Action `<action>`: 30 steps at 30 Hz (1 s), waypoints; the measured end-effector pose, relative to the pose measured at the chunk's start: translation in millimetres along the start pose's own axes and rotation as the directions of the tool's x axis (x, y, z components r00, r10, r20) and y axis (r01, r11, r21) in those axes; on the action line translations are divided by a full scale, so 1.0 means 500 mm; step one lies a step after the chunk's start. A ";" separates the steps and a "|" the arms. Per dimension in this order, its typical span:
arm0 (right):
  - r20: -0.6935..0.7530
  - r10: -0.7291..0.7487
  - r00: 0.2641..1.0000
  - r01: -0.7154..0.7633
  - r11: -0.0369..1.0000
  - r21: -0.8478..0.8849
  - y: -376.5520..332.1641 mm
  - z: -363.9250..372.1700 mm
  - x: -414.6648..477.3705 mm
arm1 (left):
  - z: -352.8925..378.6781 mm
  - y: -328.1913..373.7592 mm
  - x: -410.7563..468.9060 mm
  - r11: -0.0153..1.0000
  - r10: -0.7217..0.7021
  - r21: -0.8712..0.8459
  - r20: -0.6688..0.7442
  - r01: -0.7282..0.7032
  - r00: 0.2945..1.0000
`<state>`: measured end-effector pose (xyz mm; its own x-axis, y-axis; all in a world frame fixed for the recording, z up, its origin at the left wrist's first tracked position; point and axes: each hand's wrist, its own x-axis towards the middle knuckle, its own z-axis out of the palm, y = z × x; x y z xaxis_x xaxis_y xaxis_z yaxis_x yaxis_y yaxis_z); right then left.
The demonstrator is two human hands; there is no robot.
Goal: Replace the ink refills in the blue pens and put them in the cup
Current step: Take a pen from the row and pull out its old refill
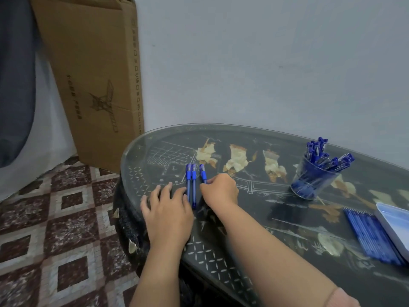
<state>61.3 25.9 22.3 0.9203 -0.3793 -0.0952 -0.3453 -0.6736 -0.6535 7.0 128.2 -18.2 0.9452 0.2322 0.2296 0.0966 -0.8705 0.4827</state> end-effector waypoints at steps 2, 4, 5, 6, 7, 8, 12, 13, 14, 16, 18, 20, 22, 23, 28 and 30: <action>0.001 0.012 1.000 -0.012 1.000 0.015 0.010 -0.009 -0.001 | -0.002 0.000 0.000 1.000 -0.008 0.004 0.014 0.008 1.000; 0.006 0.016 1.000 -0.016 0.999 0.048 0.021 -0.025 -0.003 | -0.005 0.001 0.001 1.000 -0.016 0.007 0.032 0.016 0.999; 0.015 0.011 1.000 -0.012 0.998 0.065 0.028 -0.034 -0.006 | -0.007 0.002 0.001 1.000 -0.018 0.011 0.038 0.017 0.999; 0.024 0.002 1.000 -0.004 0.997 0.079 0.037 -0.044 -0.009 | -0.009 0.003 0.002 1.000 -0.019 0.017 0.043 0.018 0.999; 0.026 -0.007 1.000 0.005 0.996 0.090 0.046 -0.055 -0.013 | -0.011 0.003 0.003 1.000 -0.020 0.021 0.052 0.019 0.998; 0.020 -0.015 1.000 0.013 0.995 0.102 0.058 -0.067 -0.018 | -0.012 0.003 0.004 1.000 -0.022 0.023 0.064 0.020 0.998; -0.041 -0.060 0.997 0.066 0.988 0.139 0.127 -0.122 -0.048 | -0.014 0.005 0.007 0.999 -0.038 0.017 0.091 0.036 0.995; -0.069 -0.084 0.994 0.093 0.986 0.137 0.149 -0.137 -0.056 | -0.015 0.006 0.008 0.999 -0.042 0.016 0.089 0.040 0.995; -0.101 -0.111 0.989 0.123 0.984 0.125 0.172 -0.153 -0.065 | -0.015 0.006 0.009 0.999 -0.043 0.015 0.086 0.041 0.995; -0.162 -0.173 0.971 0.188 0.979 0.080 0.221 -0.183 -0.081 | -0.015 0.005 0.011 0.999 -0.040 0.010 0.091 0.039 0.995; -0.201 -0.251 0.947 0.259 0.966 0.016 0.277 -0.212 -0.096 | -0.017 0.004 0.012 0.999 -0.044 -0.001 0.100 0.044 0.994; -0.223 -0.313 0.923 0.311 0.949 -0.045 0.334 -0.242 -0.110 | -0.019 0.004 0.013 0.999 -0.050 -0.016 0.096 0.052 0.994; -0.264 -0.366 0.892 0.348 0.930 -0.115 0.392 -0.272 -0.120 | -0.019 0.007 0.017 0.998 -0.058 -0.023 0.088 0.060 0.994; -0.293 -0.397 0.870 0.366 0.917 -0.159 0.419 -0.285 -0.123 | -0.019 0.011 0.017 0.998 -0.057 -0.034 0.065 0.059 0.996; -0.400 -0.491 0.773 0.427 0.871 -0.244 0.518 -0.321 -0.133 | -0.020 0.105 -0.037 0.953 0.233 -0.180 -0.078 -0.243 0.969; -0.409 -0.503 0.761 0.447 0.864 -0.230 0.534 -0.324 -0.135 | 0.001 0.170 -0.090 0.851 0.475 -0.259 0.008 -0.457 0.880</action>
<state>-122.8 -230.9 -24.0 0.7991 -0.2100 0.5634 0.0705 -0.8979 -0.4346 -27.1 43.4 12.0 0.8801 -0.2132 0.4243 -0.4308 -0.7344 0.5245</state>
